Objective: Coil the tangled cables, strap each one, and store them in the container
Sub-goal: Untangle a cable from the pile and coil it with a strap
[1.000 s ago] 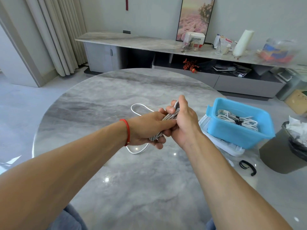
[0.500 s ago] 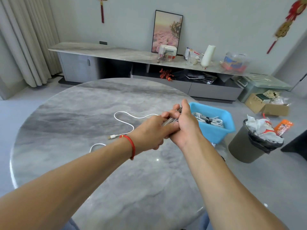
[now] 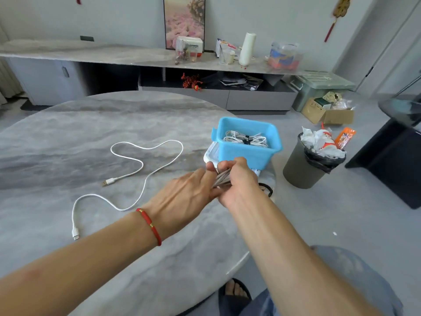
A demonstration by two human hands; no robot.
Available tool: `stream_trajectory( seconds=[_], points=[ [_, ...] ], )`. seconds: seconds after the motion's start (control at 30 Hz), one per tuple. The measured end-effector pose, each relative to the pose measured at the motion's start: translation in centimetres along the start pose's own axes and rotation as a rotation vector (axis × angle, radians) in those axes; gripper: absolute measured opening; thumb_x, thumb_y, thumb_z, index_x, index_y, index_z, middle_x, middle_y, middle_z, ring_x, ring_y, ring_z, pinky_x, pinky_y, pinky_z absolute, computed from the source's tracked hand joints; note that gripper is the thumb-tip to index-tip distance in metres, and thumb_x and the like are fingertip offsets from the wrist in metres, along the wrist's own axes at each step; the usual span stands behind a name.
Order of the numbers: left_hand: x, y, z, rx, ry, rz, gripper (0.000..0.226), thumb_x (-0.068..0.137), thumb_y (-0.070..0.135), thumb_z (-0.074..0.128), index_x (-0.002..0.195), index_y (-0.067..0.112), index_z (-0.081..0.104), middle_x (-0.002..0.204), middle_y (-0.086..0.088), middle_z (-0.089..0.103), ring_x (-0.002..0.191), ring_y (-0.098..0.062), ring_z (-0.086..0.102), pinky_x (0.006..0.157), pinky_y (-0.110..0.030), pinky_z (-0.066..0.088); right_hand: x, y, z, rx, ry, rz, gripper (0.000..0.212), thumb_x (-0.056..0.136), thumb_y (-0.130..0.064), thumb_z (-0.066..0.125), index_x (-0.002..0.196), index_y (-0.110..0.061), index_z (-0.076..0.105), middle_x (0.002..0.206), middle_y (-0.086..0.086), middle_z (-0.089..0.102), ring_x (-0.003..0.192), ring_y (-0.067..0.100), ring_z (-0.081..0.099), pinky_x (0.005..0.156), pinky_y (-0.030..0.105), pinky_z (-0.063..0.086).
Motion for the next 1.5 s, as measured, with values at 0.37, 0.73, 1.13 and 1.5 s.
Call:
stream_trajectory(
  seconds=[0.37,0.73,1.13,1.5],
  points=[
    [0.6,-0.7,5.0,-0.221,-0.014,-0.196,0.024,0.105,0.038,0.030,0.096,0.018,0.039,0.073,0.001,0.048,0.066,-0.035,0.052,0.058,-0.041,0.036,2.7,-1.8,-5.5,-0.588,-0.170,-0.036,0.062,0.103,-0.067,0.030,0.103,-0.019,0.069,0.096,0.008,0.080,0.079,0.021,0.077,0.089,0.044,0.057],
    [0.4,-2.9,5.6,-0.505,-0.207,-0.499,0.039,0.107,0.036,0.033,0.084,0.010,0.051,0.093,-0.015,0.065,0.084,-0.037,0.059,0.074,-0.040,0.044,8.3,-10.0,-16.0,-1.891,0.144,-0.771,0.052,0.089,0.002,0.051,0.119,-0.038,0.064,0.115,-0.001,0.055,0.099,0.030,0.061,0.073,0.034,0.043],
    [0.3,-3.5,4.3,-0.690,-0.185,-0.547,0.036,0.107,0.036,0.037,0.079,0.015,0.049,0.098,-0.022,0.065,0.080,-0.043,0.053,0.066,-0.032,0.036,7.8,-9.5,-13.1,-2.046,0.039,-0.882,0.012,0.098,-0.017,0.062,0.104,-0.024,0.071,0.107,-0.006,0.064,0.099,0.026,0.063,0.078,0.038,0.050],
    [0.3,-3.7,3.2,-0.577,-0.190,-0.500,0.036,0.107,0.036,0.036,0.077,0.017,0.046,0.094,-0.013,0.066,0.077,-0.029,0.054,0.069,-0.035,0.038,-4.2,-7.6,-5.4,-1.437,-0.271,-1.200,0.009,0.083,-0.029,0.061,0.082,-0.020,0.059,0.088,-0.013,0.066,0.092,0.005,0.061,0.088,0.017,0.041]
  ],
)
Point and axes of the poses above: each hand's wrist, its own x-axis towards the middle knuckle, its own z-axis out of the palm, y = z × x, the point moved 7 cm from there along x, towards the middle knuckle
